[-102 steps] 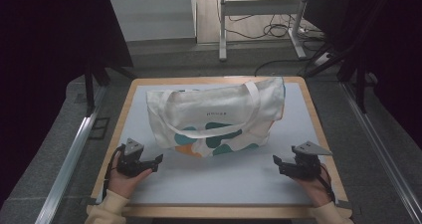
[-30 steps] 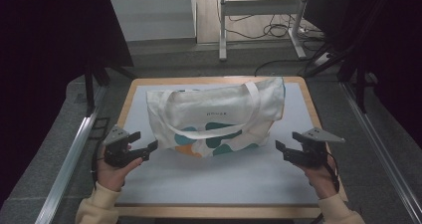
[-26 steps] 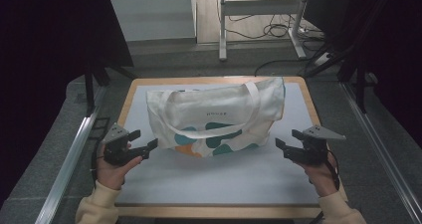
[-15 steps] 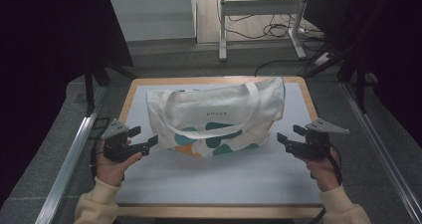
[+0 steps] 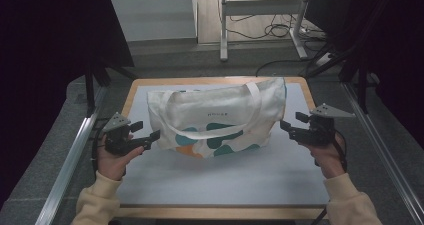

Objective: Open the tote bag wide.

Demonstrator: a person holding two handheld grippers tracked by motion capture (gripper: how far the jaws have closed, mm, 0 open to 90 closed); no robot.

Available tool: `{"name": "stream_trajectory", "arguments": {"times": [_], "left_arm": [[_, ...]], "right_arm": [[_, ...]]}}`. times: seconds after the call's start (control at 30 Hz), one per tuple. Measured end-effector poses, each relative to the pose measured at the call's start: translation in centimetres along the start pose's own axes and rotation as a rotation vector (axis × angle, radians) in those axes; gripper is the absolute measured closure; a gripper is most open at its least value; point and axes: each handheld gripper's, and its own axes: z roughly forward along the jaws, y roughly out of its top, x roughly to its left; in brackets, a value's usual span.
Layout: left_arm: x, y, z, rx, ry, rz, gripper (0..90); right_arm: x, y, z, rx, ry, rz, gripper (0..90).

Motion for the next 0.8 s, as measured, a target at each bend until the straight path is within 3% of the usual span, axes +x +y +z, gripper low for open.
{"name": "stream_trajectory", "arguments": {"times": [0.3, 0.57, 0.8], "left_arm": [[-0.2, 1.1, 1.5, 0.025, -0.024, 0.007, 31.9], [-0.5, 1.4, 1.9, 0.020, -0.053, 0.015, 51.1], [-0.7, 1.4, 2.1, 0.006, -0.049, 0.035, 68.2]], "right_arm": [[-0.5, 2.2, 1.3, -0.013, 0.044, -0.002, 32.0], [-0.6, 2.9, 2.8, 0.017, 0.083, -0.008, 33.5], [-0.8, 2.8, 3.3, 0.020, 0.111, -0.011, 53.7]]}}
